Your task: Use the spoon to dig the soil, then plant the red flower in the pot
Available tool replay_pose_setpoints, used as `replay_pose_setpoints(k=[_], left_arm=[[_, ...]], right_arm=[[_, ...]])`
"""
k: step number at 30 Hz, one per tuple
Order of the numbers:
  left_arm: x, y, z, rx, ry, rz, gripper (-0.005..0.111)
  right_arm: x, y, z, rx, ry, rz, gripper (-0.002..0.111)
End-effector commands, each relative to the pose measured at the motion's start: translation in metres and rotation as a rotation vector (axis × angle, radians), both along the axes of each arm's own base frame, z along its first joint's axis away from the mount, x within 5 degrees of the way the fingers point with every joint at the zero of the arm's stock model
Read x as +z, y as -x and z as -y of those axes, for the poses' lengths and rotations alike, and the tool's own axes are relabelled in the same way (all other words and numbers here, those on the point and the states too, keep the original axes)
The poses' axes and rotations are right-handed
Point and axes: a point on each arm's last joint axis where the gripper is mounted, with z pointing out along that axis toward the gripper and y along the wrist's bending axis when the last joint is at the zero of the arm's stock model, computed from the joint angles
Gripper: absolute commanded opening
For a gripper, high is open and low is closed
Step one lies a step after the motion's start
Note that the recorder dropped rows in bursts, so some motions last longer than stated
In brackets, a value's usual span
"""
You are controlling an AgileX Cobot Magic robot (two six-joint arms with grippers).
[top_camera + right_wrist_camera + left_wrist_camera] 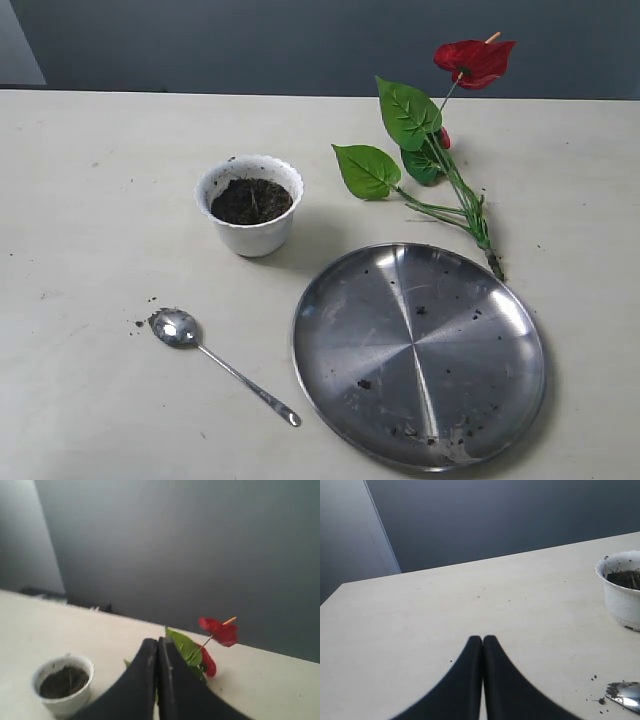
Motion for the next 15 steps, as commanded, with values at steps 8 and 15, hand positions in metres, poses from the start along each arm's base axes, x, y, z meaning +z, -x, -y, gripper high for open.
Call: replay_pose_setpoints(k=[8,15], left_arm=[[0.001,0.0,0.0,-0.003,0.009,0.006,0.002],[0.001,0.0,0.0,-0.003,0.009,0.006,0.002]], right_arm=[[-0.14,-0.122,-0.221,0.53,0.544,-0.727,0.001],[-0.207,-0.102,-0.262,0.648,0.676,-0.83,0.041]])
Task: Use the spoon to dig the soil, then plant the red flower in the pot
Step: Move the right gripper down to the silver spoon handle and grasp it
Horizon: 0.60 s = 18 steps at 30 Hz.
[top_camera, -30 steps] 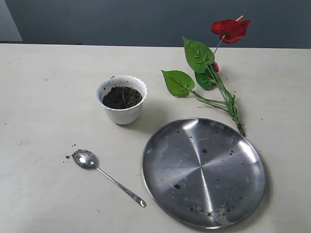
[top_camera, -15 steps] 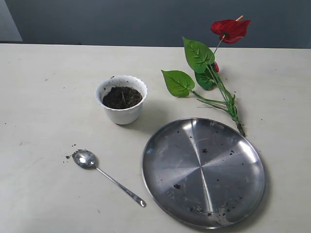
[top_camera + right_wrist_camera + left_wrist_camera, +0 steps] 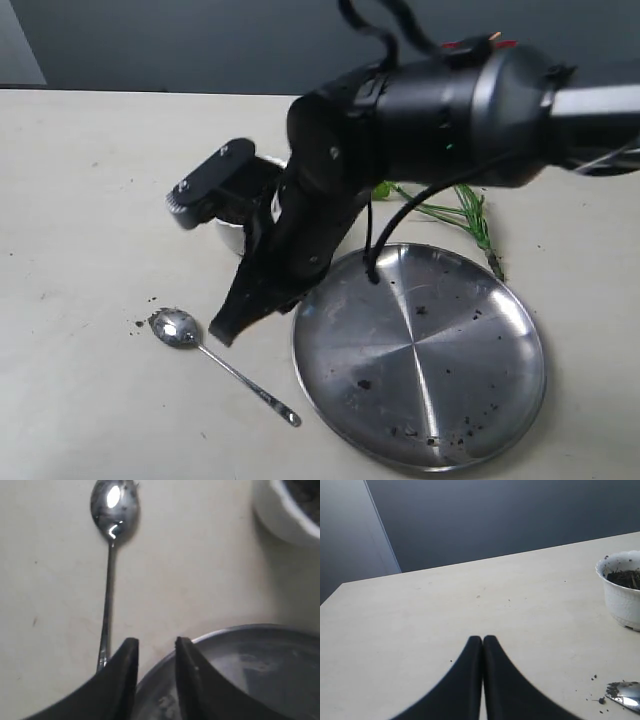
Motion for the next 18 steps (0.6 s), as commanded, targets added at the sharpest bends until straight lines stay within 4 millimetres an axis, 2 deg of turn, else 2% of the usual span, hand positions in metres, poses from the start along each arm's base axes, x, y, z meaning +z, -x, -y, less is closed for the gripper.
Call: replay_pose_setpoints(k=[1,7,18], left_arm=[[0.001,0.0,0.0,-0.003,0.009,0.006,0.002],[0.001,0.0,0.0,-0.003,0.009,0.006,0.002],[0.001,0.0,0.0,-0.003,0.009,0.006,0.002]], right_arm=[[-0.018,0.012,-0.017,0.057,0.017,-0.026,0.042],[-0.033,0.025,-0.03,0.112,0.049,-0.032,0.042],[-0.051,0.016,-0.044,0.129,0.111,-0.068,0.039]])
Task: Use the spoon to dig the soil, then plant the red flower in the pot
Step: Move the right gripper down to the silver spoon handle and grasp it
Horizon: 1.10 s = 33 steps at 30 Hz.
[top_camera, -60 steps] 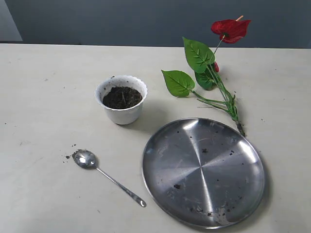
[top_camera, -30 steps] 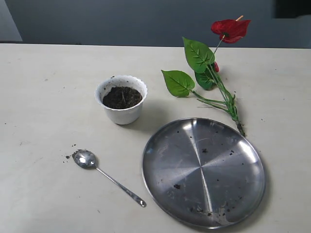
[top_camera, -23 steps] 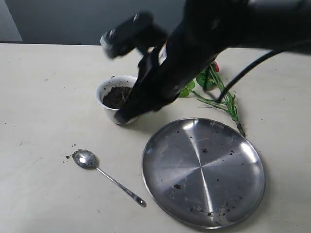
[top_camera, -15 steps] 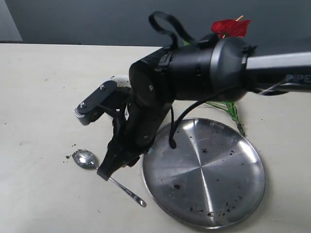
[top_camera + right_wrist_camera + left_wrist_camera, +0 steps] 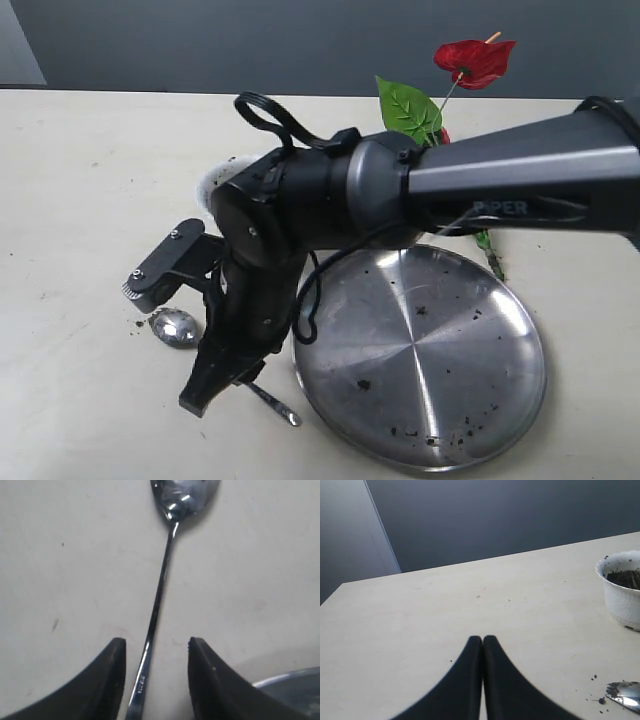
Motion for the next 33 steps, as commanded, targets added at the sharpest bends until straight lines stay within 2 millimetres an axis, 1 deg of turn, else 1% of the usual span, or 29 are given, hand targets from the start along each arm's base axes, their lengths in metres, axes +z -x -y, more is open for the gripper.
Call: replay_pose_setpoints(k=[1,6,16,29,31,33], left_arm=[[0.001,0.0,0.0,-0.003,0.009,0.006,0.002],[0.001,0.0,0.0,-0.003,0.009,0.006,0.002],[0.001,0.0,0.0,-0.003,0.009,0.006,0.002],[0.001,0.0,0.0,-0.003,0.009,0.006,0.002],[0.001,0.0,0.0,-0.003,0.009,0.006,0.002],[0.001,0.0,0.0,-0.003,0.009,0.006,0.002]], right_arm=[[-0.003,-0.005,-0.007,0.016,0.019,-0.001,0.039],[-0.014,-0.007,-0.012,0.024,0.082,-0.049,0.039],[-0.028,-0.012,-0.019,0.028,0.123,-0.082,0.039],[-0.029,-0.009,-0.017,0.029,0.15,-0.112,0.039],[-0.029,-0.008,-0.017,0.03,0.158,-0.128,0.035],[-0.029,-0.007,-0.017,0.033,0.158,-0.137,0.024]])
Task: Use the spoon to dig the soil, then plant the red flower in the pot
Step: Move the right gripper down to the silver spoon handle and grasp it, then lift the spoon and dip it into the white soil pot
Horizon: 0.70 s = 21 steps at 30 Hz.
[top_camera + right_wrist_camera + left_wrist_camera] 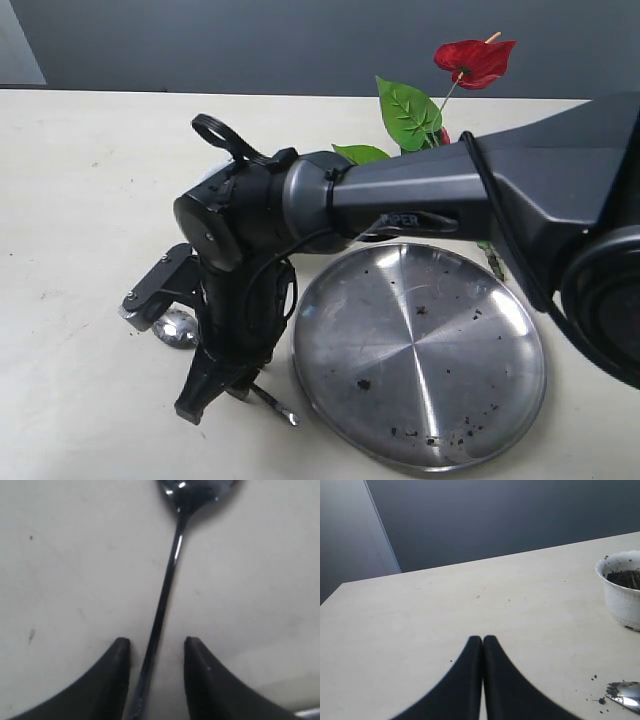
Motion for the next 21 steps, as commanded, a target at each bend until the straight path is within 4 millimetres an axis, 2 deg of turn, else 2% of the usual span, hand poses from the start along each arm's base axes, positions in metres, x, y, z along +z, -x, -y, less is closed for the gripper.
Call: replay_pose_setpoints(k=[1,5,13,18,21], left_arm=[[0.001,0.0,0.0,-0.003,0.009,0.006,0.002],[0.001,0.0,0.0,-0.003,0.009,0.006,0.002],[0.001,0.0,0.0,-0.003,0.009,0.006,0.002],[0.001,0.0,0.0,-0.003,0.009,0.006,0.002],[0.001,0.0,0.0,-0.003,0.009,0.006,0.002]], right_arm=[[0.001,0.003,0.001,0.013,0.015,-0.035,0.018],[0.001,0.004,0.0,0.004,0.005,-0.046,-0.001],[0.003,0.004,-0.001,0.0,-0.005,-0.045,-0.001],[0.029,0.003,-0.001,0.008,-0.062,0.006,-0.001],[0.058,-0.002,-0.004,0.027,-0.109,0.08,-0.001]])
